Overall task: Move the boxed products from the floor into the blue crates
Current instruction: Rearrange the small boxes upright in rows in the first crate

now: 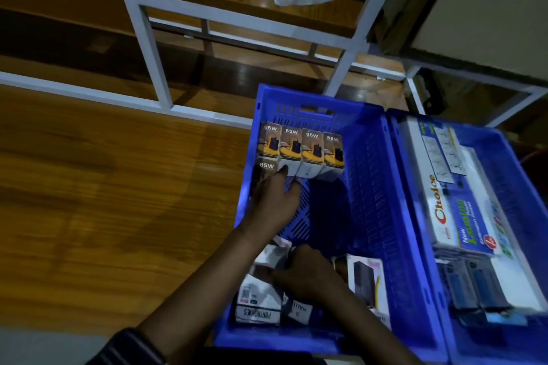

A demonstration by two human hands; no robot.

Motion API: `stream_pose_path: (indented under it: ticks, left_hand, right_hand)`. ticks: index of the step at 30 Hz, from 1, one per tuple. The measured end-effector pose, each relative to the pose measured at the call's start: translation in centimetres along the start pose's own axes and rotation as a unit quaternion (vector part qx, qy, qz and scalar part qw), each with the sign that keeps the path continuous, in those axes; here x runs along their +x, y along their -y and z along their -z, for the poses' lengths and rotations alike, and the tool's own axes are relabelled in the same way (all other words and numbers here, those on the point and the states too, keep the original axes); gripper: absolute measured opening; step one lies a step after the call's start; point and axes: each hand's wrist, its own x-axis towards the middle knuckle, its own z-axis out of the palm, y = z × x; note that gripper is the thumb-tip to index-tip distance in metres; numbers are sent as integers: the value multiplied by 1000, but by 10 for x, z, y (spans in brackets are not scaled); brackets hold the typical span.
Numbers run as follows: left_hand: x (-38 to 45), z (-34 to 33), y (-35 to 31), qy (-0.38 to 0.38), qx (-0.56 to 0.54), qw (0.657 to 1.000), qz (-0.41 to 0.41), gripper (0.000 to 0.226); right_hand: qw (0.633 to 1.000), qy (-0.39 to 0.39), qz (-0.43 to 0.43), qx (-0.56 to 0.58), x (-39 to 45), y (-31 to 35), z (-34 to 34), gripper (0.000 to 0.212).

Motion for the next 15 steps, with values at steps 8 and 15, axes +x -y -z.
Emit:
stream_pose_path:
  ticks: [8,15]
  left_hand:
    - [-6,8,-10,11,-9,1000,6,65]
    - [-17,18,-21,25,-50,997,55,56]
  right_hand:
    - [989,61,3,137,22,-12,-3,61]
    - [969,136,13,205,20,-36,15,34]
